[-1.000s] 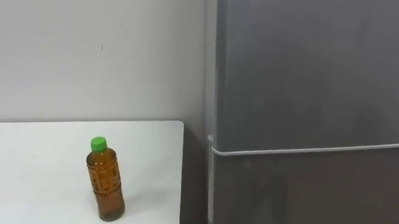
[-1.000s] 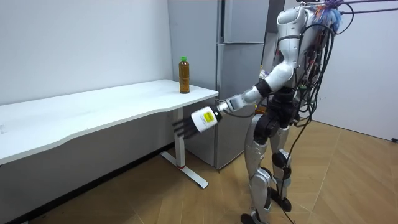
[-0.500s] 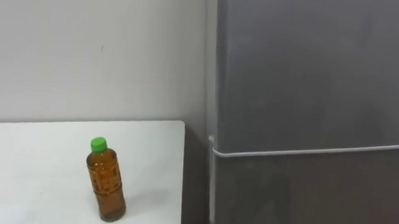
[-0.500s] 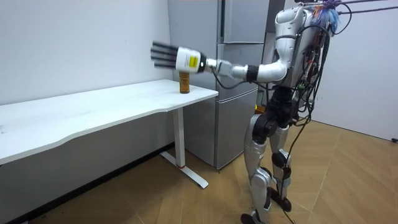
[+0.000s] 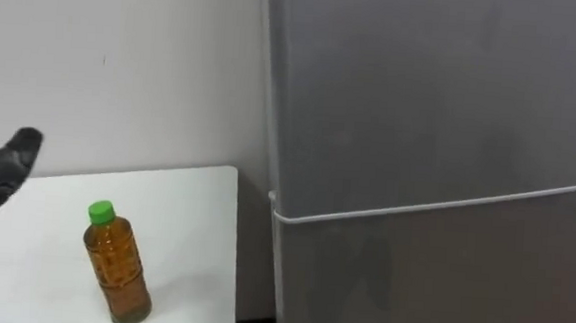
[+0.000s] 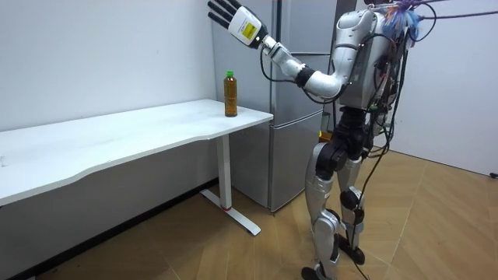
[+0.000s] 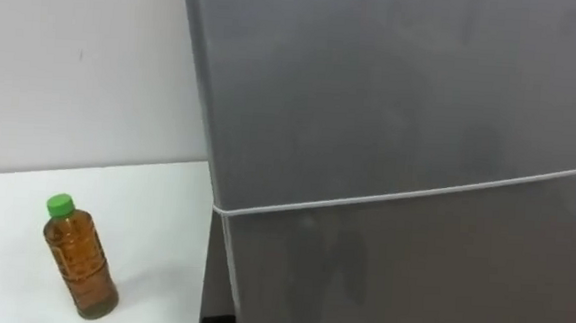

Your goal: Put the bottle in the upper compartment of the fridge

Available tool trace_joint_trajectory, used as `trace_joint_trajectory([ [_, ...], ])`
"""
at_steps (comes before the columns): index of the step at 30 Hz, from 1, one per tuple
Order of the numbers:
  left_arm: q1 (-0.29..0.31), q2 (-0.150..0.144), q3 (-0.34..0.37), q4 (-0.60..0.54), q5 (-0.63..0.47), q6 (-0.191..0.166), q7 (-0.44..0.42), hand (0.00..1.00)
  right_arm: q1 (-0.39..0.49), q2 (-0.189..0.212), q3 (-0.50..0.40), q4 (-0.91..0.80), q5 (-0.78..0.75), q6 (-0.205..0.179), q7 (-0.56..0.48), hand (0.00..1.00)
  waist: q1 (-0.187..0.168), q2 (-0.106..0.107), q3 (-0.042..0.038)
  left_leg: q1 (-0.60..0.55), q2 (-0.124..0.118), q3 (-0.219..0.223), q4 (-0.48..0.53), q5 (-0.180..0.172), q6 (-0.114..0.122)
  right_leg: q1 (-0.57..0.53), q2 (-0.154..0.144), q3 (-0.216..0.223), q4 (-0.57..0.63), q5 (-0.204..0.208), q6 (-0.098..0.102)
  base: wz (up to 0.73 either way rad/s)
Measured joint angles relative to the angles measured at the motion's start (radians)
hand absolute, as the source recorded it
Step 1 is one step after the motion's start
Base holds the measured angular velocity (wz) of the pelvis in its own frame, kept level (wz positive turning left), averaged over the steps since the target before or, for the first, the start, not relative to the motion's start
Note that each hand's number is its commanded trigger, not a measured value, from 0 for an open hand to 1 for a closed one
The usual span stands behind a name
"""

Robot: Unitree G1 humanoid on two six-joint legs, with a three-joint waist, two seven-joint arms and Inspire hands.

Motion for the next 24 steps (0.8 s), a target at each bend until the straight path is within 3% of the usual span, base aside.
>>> trace_joint_trajectory([
  [6,-0.081,0.000,-0.111,0.000,-0.014,0.034,-0.106,0.00,-0.035,0.000,0.013,0.029,0.000,0.001,-0.002,0.00,-0.047,-0.003,0.0019,0.003,-0.002,-0.003,0.000,0.000,0.000,0.000,0.000,0.009,0.000,0.000,0.000,-0.02],
  [12,-0.173,-0.001,-0.215,0.002,-0.086,0.050,-0.207,0.00,-0.062,-0.012,0.049,0.046,0.006,0.004,-0.003,0.00,-0.068,0.012,0.0042,0.007,-0.002,0.002,0.000,0.000,0.000,0.000,0.000,0.010,0.002,0.000,0.000,-0.02],
  [16,-0.181,-0.001,-0.241,0.002,-0.121,0.084,-0.281,0.00,-0.065,-0.016,0.049,0.045,0.008,0.011,-0.004,0.00,-0.089,0.022,-0.0003,0.009,-0.002,0.005,0.000,0.000,0.000,0.000,0.000,0.011,0.003,0.000,0.000,0.00],
  [24,-0.217,-0.001,-0.251,0.002,-0.163,0.087,-0.362,0.00,-0.077,-0.025,0.065,0.054,0.009,0.010,-0.013,0.00,-0.087,0.027,-0.0025,0.009,-0.001,0.005,0.000,0.000,0.000,0.000,-0.001,0.011,0.003,0.000,0.000,0.00],
])
